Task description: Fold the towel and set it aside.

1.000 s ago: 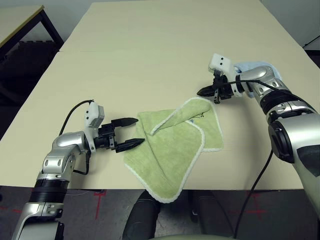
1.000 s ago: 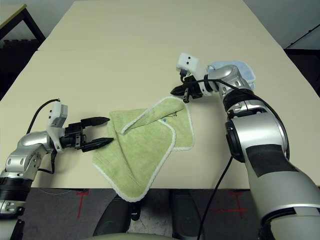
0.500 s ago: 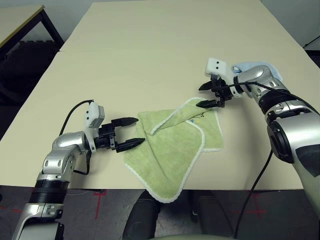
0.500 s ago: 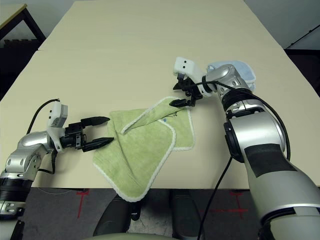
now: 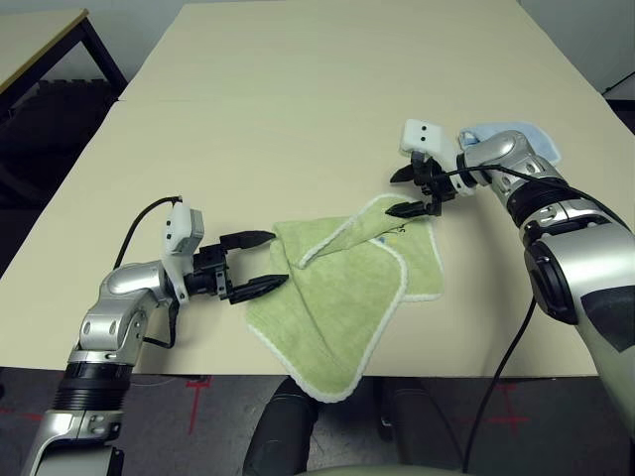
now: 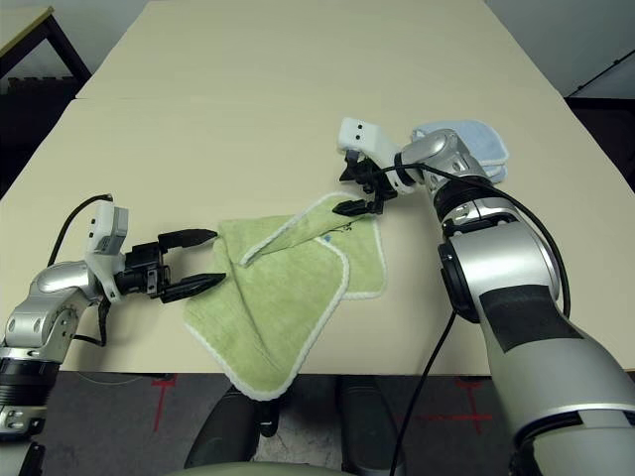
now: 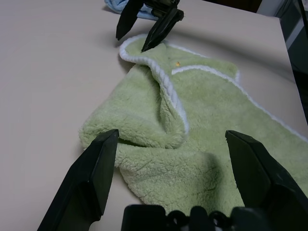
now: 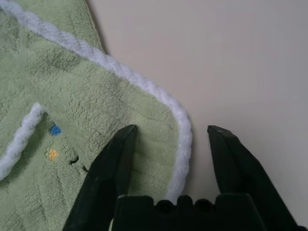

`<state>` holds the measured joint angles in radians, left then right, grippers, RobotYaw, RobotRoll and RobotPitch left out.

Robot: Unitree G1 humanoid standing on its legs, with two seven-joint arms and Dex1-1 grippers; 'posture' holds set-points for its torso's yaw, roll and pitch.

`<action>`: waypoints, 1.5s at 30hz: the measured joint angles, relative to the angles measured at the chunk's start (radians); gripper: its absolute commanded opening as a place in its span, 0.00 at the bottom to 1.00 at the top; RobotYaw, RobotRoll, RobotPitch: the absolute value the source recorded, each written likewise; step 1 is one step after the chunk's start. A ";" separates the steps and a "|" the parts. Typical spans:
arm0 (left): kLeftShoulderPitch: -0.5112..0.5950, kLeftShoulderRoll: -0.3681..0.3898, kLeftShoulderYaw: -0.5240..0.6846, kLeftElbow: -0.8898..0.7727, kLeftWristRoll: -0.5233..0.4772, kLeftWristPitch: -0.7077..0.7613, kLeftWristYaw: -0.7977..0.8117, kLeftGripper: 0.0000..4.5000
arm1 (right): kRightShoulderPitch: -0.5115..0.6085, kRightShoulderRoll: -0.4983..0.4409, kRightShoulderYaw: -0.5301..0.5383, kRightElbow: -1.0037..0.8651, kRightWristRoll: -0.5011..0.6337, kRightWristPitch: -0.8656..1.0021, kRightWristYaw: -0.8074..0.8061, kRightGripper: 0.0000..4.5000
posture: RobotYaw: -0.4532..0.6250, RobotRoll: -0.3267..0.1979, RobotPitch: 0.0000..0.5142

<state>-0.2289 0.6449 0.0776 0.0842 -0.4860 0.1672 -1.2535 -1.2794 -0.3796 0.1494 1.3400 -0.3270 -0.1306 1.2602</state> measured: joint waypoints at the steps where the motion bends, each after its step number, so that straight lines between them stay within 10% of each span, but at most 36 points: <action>1: 0.003 0.000 0.000 -0.003 0.000 0.000 0.003 1.00 | 0.000 0.001 0.000 0.000 0.000 0.003 0.003 0.45 | 0.56 0.62 0.37; 7: 0.012 0.000 0.000 -0.029 0.000 0.000 0.008 1.00 | 0.000 0.004 0.000 0.000 -0.001 0.008 0.012 0.01 | 0.56 0.62 0.36; 45: -0.039 -0.013 -0.019 0.041 0.019 -0.029 0.025 1.00 | -0.020 -0.100 -0.255 -0.020 0.302 0.059 0.181 0.01 | 0.50 0.62 0.28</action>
<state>-0.2676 0.6315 0.0583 0.1257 -0.4665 0.1385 -1.2289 -1.2990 -0.4795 -0.1058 1.3203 -0.0255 -0.0717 1.4409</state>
